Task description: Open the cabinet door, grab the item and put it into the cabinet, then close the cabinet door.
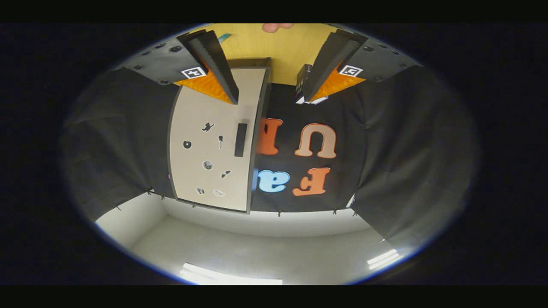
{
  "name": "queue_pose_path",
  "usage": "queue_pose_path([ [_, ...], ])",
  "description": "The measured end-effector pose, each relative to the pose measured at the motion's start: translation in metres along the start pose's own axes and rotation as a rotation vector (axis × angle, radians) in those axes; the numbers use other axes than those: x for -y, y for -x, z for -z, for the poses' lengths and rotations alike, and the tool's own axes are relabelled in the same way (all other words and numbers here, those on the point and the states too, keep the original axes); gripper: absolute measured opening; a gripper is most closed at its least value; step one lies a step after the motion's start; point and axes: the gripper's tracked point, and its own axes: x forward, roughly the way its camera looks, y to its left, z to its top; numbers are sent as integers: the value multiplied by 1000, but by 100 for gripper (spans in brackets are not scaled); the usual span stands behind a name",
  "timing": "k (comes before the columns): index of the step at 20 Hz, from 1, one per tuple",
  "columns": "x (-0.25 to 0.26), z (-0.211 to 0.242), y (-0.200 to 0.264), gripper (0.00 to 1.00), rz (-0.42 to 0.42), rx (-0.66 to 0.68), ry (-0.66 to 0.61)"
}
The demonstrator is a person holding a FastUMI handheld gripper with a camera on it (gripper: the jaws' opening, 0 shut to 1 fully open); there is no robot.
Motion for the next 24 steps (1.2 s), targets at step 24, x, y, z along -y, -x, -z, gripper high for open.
queue_pose_path([
  [24, 16, 3, -3, 97, -18, -27, -11],
])
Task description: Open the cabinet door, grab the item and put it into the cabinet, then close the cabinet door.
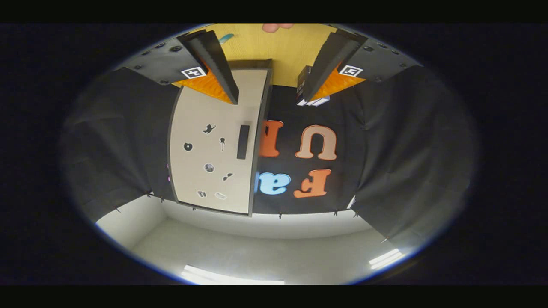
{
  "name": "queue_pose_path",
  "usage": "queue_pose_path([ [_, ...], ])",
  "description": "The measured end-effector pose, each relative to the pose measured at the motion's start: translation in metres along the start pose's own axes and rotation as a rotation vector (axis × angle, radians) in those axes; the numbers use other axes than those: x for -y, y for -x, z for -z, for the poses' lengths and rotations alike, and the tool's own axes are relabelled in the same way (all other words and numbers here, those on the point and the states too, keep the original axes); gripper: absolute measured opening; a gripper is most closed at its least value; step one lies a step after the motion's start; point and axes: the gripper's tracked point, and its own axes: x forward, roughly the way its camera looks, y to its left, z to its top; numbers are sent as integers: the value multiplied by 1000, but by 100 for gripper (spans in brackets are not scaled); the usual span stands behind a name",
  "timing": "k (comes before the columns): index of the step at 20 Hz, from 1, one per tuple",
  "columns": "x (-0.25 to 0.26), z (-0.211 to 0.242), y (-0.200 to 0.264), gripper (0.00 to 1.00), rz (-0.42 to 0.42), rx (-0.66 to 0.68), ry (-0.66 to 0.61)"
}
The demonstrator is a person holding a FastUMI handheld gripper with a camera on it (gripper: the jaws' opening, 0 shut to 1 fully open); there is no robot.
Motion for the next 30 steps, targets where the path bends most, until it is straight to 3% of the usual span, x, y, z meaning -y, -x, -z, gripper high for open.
queue_pose_path([
  [7, 22, -6, 15, 97, -104, 14, -8],
  [14, 75, -15, 9, 97, -143, 22, -1],
  [18, 90, -38, -41, 97, -147, 40, -17],
  [25, 94, -77, -168, 97, -48, 25, -15],
  [30, 100, -63, -236, 97, 43, -30, -27],
])
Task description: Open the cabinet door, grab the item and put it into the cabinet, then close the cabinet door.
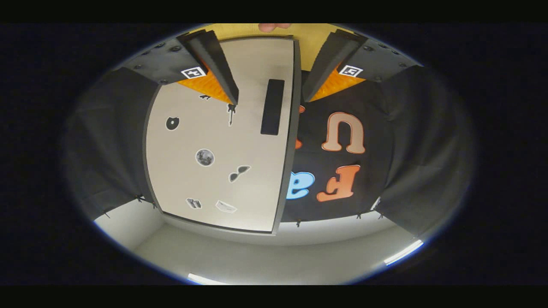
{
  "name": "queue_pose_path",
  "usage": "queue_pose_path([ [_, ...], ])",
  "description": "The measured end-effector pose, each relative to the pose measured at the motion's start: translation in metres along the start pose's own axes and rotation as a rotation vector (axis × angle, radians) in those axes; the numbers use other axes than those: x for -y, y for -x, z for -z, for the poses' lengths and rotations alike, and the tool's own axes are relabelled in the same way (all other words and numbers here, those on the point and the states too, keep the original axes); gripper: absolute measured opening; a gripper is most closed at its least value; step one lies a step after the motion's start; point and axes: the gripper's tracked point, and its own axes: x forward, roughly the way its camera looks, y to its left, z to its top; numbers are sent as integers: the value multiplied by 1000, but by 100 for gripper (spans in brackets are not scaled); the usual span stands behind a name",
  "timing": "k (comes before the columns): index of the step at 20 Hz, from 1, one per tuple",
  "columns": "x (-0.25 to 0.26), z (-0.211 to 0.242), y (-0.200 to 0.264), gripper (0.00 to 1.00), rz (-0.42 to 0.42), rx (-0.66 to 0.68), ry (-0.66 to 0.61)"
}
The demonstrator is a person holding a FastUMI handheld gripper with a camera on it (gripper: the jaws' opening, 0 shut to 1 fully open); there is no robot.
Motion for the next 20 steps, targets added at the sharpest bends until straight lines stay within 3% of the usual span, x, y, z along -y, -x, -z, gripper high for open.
queue_pose_path([
  [3, 7, 12, -20, 97, 37, -23, -35],
  [9, -8, 30, -74, 97, -12, -50, -71],
  [14, -12, 44, -93, 97, -13, -84, -59],
  [18, -13, 43, -92, 91, -11, -90, -69],
  [20, -10, 46, -94, 83, 8, -101, -41],
])
